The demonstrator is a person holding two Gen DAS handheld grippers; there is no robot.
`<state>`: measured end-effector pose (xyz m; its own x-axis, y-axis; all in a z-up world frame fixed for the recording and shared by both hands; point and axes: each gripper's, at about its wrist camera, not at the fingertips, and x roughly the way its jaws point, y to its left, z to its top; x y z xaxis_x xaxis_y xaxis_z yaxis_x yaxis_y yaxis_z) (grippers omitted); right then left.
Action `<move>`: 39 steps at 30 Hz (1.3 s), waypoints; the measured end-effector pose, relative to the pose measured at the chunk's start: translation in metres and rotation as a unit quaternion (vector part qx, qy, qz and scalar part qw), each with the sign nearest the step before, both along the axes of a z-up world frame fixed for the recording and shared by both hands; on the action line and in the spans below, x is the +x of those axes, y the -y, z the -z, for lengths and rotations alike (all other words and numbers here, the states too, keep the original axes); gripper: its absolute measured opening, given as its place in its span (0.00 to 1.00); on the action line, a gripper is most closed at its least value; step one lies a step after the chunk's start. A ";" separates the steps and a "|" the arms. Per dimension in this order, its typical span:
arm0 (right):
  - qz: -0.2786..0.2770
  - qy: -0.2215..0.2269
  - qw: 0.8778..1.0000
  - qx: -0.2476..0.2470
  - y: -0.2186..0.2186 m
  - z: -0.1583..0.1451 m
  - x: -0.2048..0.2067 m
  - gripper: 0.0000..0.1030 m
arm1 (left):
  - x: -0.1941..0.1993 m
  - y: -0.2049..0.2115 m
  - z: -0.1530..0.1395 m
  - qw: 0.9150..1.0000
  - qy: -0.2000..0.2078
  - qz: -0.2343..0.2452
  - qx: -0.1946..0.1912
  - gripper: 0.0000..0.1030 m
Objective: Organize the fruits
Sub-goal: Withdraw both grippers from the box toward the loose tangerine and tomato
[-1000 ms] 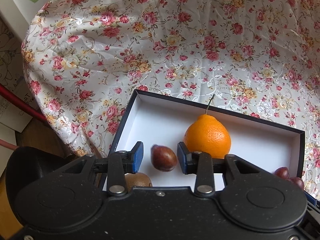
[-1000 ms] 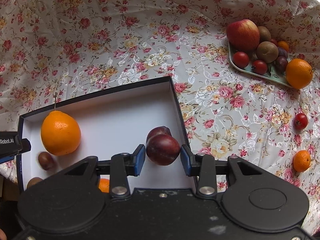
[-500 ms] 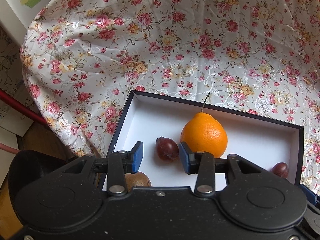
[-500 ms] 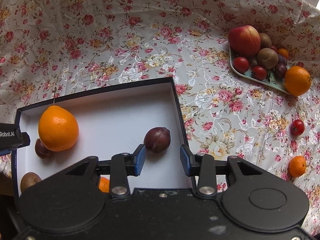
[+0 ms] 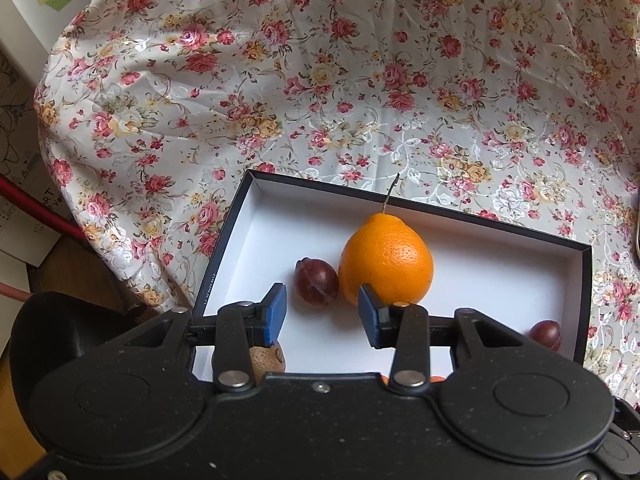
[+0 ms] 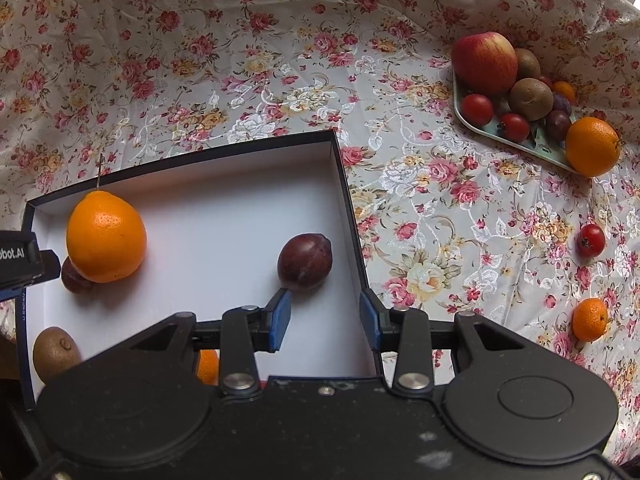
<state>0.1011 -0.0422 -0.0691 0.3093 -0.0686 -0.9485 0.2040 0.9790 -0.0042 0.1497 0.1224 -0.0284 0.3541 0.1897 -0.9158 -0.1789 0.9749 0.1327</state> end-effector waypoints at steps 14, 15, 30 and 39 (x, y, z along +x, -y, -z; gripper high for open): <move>0.007 0.001 1.000 0.011 0.004 -0.007 -0.011 0.38 | -0.006 0.009 -0.005 1.000 -0.006 0.004 -0.020 0.48; 0.005 0.005 1.000 0.009 0.004 -0.006 -0.013 0.38 | -0.007 0.011 -0.005 1.000 -0.005 0.006 -0.019 0.48; 0.043 -0.031 0.999 0.000 0.013 0.004 -0.027 0.39 | -0.024 0.021 -0.010 0.999 -0.006 0.036 -0.016 0.48; 0.051 -0.036 0.998 0.001 0.012 0.004 -0.039 0.39 | -0.035 0.017 -0.010 0.999 -0.013 0.025 -0.045 0.48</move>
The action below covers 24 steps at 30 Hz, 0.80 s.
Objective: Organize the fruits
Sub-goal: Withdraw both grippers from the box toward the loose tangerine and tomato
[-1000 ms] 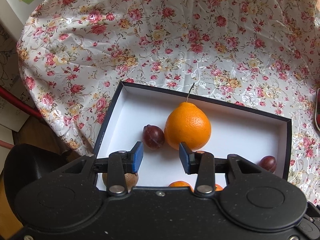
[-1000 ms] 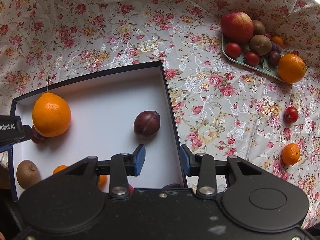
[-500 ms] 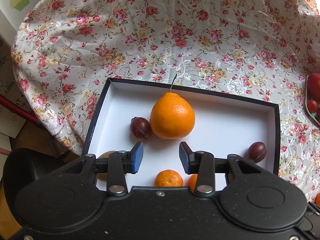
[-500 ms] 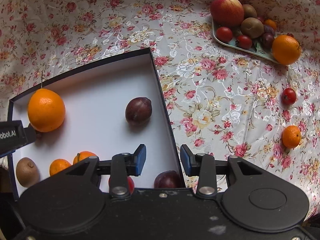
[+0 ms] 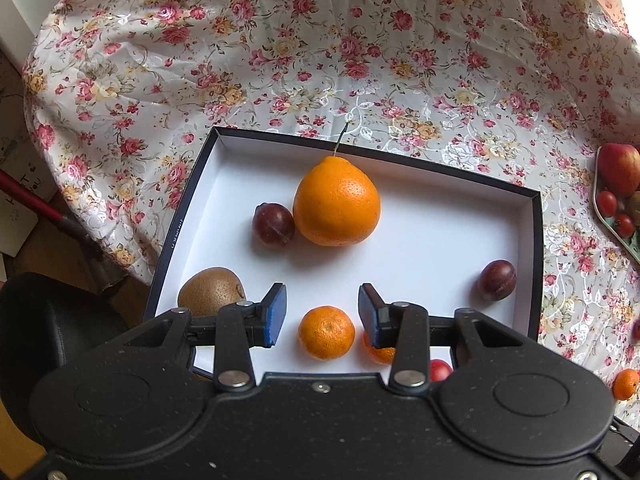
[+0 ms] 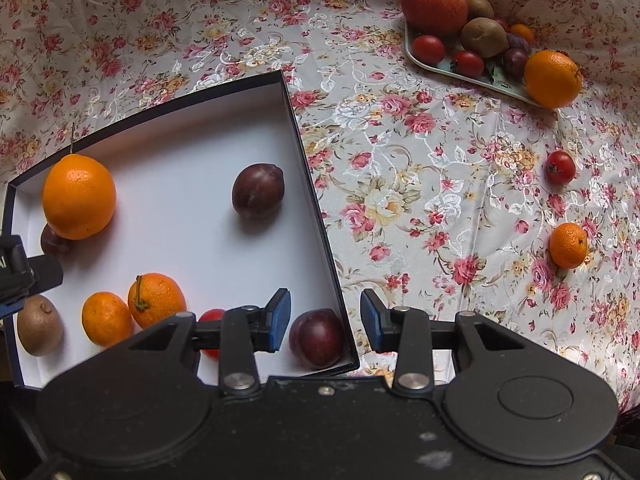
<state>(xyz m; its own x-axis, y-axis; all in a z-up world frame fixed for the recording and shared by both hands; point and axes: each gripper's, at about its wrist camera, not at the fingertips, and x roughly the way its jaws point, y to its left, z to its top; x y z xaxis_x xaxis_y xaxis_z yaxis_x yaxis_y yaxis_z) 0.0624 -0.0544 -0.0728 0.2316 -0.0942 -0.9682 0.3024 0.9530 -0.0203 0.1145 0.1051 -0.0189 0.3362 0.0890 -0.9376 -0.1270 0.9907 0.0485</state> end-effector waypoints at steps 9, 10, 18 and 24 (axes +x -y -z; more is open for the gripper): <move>0.006 -0.003 1.000 -0.006 0.003 -0.001 -0.014 0.39 | -0.011 0.007 -0.002 1.000 -0.001 0.013 -0.004 0.48; 0.007 -0.002 1.000 -0.006 0.004 -0.002 -0.016 0.39 | -0.012 0.009 -0.002 1.000 -0.002 0.015 -0.005 0.48; 0.024 0.008 1.000 -0.003 0.021 -0.012 -0.033 0.39 | -0.020 0.023 -0.003 1.000 -0.004 0.028 -0.012 0.48; 0.023 0.030 0.999 -0.009 0.032 -0.025 -0.050 0.39 | -0.028 0.045 -0.004 0.999 -0.002 0.051 -0.010 0.48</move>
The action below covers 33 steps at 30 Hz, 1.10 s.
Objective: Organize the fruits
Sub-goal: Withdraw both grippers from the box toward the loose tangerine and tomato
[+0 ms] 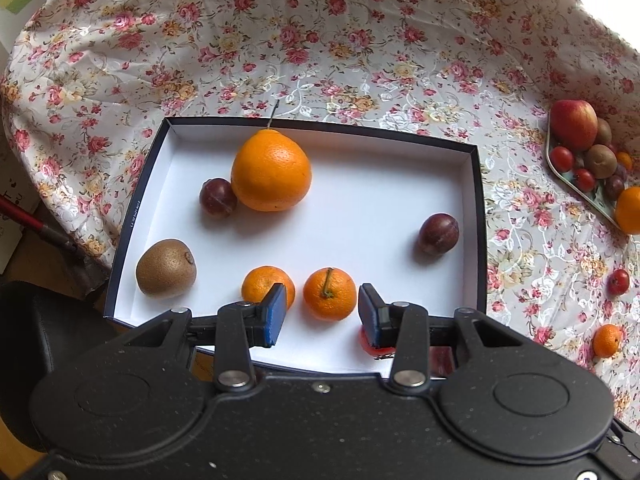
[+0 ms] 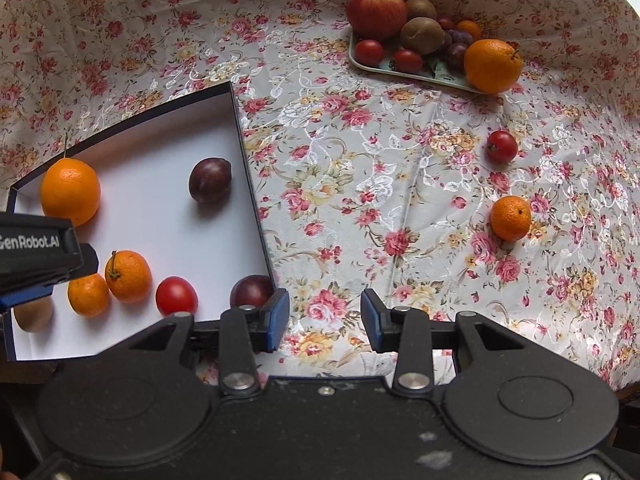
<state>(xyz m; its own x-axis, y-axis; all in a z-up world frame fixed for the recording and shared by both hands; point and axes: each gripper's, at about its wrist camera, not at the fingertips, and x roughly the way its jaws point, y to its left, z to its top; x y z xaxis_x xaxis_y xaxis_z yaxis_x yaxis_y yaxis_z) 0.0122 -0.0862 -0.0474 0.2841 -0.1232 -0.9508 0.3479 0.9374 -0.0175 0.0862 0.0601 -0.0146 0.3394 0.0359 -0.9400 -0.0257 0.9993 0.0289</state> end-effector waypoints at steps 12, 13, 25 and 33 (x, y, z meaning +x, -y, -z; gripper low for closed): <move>0.045 -0.007 0.999 0.005 0.049 -0.005 -0.030 0.39 | -0.015 0.050 0.003 0.999 -0.004 0.048 -0.003 0.48; 0.050 -0.007 0.999 0.004 0.054 -0.005 -0.032 0.39 | -0.015 0.053 0.003 0.999 -0.006 0.051 -0.007 0.48; 0.134 -0.025 0.990 0.026 0.126 -0.003 -0.052 0.39 | -0.025 0.099 0.005 0.995 -0.011 0.095 -0.035 0.48; 0.223 -0.022 0.973 0.051 0.179 -0.009 -0.062 0.39 | -0.027 0.112 0.012 0.992 -0.036 0.093 -0.075 0.48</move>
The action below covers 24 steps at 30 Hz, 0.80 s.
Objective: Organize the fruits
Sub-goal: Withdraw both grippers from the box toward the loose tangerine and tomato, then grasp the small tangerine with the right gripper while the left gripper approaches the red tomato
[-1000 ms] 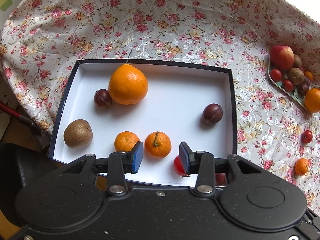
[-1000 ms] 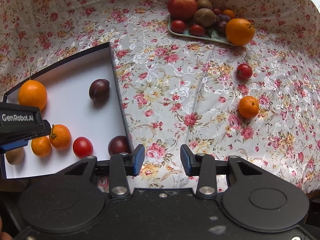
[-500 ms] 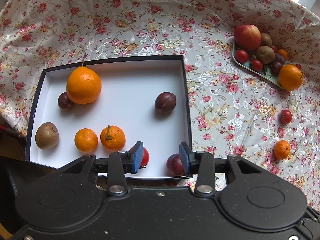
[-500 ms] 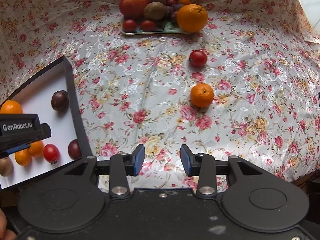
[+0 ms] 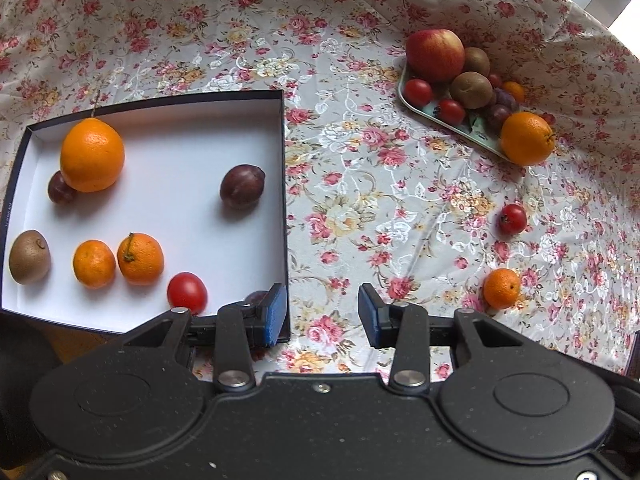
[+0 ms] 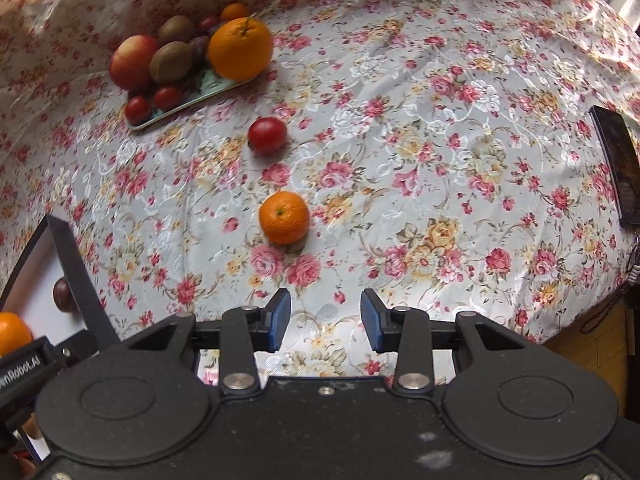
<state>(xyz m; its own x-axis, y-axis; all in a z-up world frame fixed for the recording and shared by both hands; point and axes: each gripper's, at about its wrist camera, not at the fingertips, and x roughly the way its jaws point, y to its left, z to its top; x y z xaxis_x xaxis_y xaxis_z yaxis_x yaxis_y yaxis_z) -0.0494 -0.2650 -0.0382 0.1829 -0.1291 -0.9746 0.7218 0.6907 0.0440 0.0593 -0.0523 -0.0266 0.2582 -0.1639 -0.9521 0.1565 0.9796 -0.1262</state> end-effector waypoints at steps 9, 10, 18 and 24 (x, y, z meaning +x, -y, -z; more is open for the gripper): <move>0.065 -0.033 0.997 0.029 0.032 0.018 -0.007 0.40 | -0.009 0.031 0.005 1.000 -0.006 0.031 0.000 0.47; 0.068 -0.036 0.997 0.033 0.032 0.019 -0.006 0.40 | -0.010 0.033 0.006 1.000 -0.008 0.030 -0.003 0.47; 0.058 -0.025 0.998 0.012 0.019 0.029 0.020 0.40 | -0.017 0.032 0.018 0.999 -0.014 0.020 0.022 0.47; 0.049 -0.046 0.998 -0.009 0.006 0.053 0.044 0.40 | -0.015 0.013 0.007 0.998 0.023 0.023 0.049 0.47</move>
<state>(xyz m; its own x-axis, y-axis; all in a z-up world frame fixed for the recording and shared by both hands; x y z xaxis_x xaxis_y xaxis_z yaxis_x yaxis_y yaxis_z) -0.0052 -0.2705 -0.0908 0.0780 -0.1589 -0.9842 0.7863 0.6167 -0.0373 0.0445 -0.0650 -0.0339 0.2956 -0.0822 -0.9518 0.2040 0.9787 -0.0211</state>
